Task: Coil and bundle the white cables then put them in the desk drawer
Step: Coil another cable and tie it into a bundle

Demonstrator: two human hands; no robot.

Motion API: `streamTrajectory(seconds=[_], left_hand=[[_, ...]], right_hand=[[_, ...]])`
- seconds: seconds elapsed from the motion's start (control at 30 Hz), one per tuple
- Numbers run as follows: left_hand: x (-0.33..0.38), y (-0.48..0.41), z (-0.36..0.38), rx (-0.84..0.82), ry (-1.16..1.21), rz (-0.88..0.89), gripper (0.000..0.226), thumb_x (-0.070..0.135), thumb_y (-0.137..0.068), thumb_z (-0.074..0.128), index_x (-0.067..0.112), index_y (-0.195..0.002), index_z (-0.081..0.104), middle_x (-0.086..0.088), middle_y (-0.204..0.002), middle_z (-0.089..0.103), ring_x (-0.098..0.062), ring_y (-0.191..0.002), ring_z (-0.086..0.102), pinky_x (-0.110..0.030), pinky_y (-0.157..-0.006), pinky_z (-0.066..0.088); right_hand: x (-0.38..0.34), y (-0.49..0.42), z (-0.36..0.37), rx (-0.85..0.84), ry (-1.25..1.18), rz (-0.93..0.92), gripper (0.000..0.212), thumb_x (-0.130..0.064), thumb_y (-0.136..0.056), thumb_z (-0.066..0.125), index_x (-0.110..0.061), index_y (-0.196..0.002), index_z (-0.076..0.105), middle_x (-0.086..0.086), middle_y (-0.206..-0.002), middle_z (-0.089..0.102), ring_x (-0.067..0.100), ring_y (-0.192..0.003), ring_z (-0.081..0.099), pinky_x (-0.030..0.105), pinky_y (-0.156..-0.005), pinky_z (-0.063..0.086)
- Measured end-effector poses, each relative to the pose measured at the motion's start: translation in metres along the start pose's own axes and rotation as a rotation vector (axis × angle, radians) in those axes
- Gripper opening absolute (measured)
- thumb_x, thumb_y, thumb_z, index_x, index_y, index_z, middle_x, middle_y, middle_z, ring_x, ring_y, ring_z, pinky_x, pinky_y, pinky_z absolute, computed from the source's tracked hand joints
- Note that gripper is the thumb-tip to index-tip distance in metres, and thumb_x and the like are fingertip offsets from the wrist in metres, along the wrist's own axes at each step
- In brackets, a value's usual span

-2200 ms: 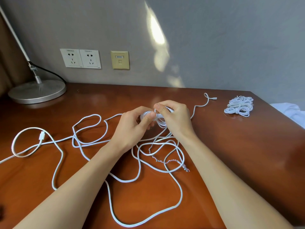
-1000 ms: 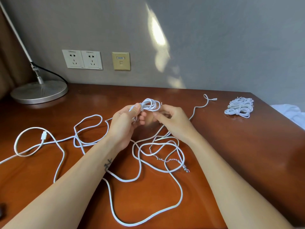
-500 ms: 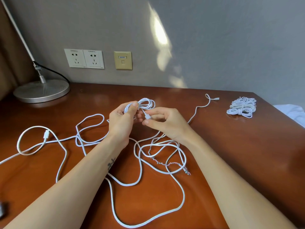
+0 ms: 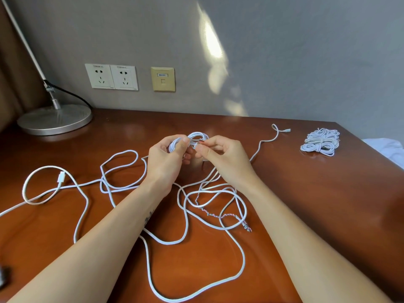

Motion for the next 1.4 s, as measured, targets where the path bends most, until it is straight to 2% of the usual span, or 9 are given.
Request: streamTrajectory(seconds=[0.2,0.33,0.47,0.7,0.9,1.0,1.17,1.3,1.4], left_hand=[[0.001,0.001,0.003,-0.011,-0.059,0.051,0.011,0.027,-0.1,0.066,0.023,-0.109,0.071,0.0,-0.085,0.076,-0.015,-0.076,0.072,-0.025,-0.073,0.061],[0.001,0.002,0.003,-0.034,-0.083,0.098,0.011,0.025,-0.102,0.063,0.024,-0.11,0.07,-0.004,-0.09,0.074,-0.014,-0.078,0.069,-0.025,-0.073,0.059],[0.0,0.002,0.004,-0.058,-0.083,0.116,0.015,0.025,-0.103,0.062,0.02,-0.114,0.069,-0.004,-0.097,0.073,-0.013,-0.081,0.068,-0.024,-0.072,0.056],[0.001,0.002,0.004,-0.107,-0.129,0.193,0.015,0.026,-0.104,0.06,0.02,-0.116,0.068,-0.002,-0.102,0.072,-0.022,-0.094,0.07,-0.039,-0.084,0.06],[0.006,0.004,0.005,-0.205,-0.148,0.251,0.015,0.017,-0.106,0.056,0.017,-0.116,0.067,-0.004,-0.106,0.072,-0.027,-0.101,0.07,-0.055,-0.093,0.057],[0.007,0.003,0.004,-0.223,-0.167,0.246,0.016,0.015,-0.106,0.054,0.019,-0.116,0.067,-0.002,-0.106,0.072,-0.026,-0.102,0.07,-0.054,-0.094,0.058],[0.007,0.002,0.002,-0.249,-0.157,0.236,0.018,0.012,-0.106,0.053,0.018,-0.114,0.067,0.001,-0.1,0.072,-0.018,-0.093,0.069,-0.04,-0.088,0.059],[0.007,0.003,0.003,-0.283,-0.17,0.24,0.018,0.011,-0.106,0.053,0.018,-0.115,0.067,0.005,-0.1,0.072,-0.015,-0.094,0.07,-0.033,-0.085,0.059],[0.008,0.004,0.005,-0.29,-0.183,0.246,0.018,0.012,-0.106,0.053,0.02,-0.115,0.067,0.008,-0.099,0.072,-0.014,-0.093,0.069,-0.031,-0.084,0.058]], right_hand=[[0.002,-0.001,-0.003,0.019,-0.008,0.044,0.021,-0.034,-0.099,0.069,-0.016,-0.093,0.077,-0.006,-0.078,0.078,0.006,-0.076,0.071,0.014,-0.074,0.053],[0.003,-0.002,-0.002,-0.007,-0.019,0.1,0.022,-0.037,-0.097,0.07,-0.018,-0.09,0.078,-0.007,-0.077,0.077,0.007,-0.074,0.071,0.017,-0.074,0.056],[0.004,-0.003,-0.002,-0.021,-0.017,0.134,0.022,-0.037,-0.097,0.071,-0.018,-0.092,0.08,-0.006,-0.076,0.077,0.013,-0.08,0.073,0.027,-0.081,0.061],[0.005,-0.002,-0.002,-0.036,-0.049,0.215,0.023,-0.039,-0.096,0.071,-0.02,-0.091,0.081,-0.006,-0.078,0.078,0.015,-0.083,0.073,0.031,-0.086,0.06],[0.004,-0.001,-0.006,-0.047,-0.121,0.271,0.023,-0.039,-0.096,0.07,-0.019,-0.095,0.081,-0.005,-0.08,0.078,0.004,-0.078,0.072,0.017,-0.073,0.054],[0.005,-0.001,-0.007,-0.051,-0.127,0.274,0.021,-0.038,-0.096,0.07,-0.02,-0.094,0.081,-0.005,-0.081,0.078,0.003,-0.078,0.072,0.014,-0.069,0.052],[0.009,-0.003,-0.007,0.034,-0.109,0.284,0.021,-0.039,-0.088,0.08,-0.019,-0.094,0.074,-0.003,-0.086,0.077,0.003,-0.081,0.071,0.016,-0.071,0.052],[0.012,-0.006,-0.011,0.092,-0.13,0.197,0.046,-0.028,-0.08,0.089,-0.027,-0.118,0.063,-0.009,-0.114,0.07,0.003,-0.105,0.067,0.021,-0.087,0.056],[0.008,-0.005,-0.009,0.039,-0.172,0.096,0.04,-0.014,-0.085,0.084,-0.025,-0.119,0.068,-0.01,-0.112,0.074,0.001,-0.105,0.069,0.025,-0.093,0.058]])
Point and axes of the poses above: each hand's wrist, its own y-axis away from the middle knuckle, its own z-axis out of the palm, x = y × z, the point moved 4 cm from there along -y, towards the middle knuckle
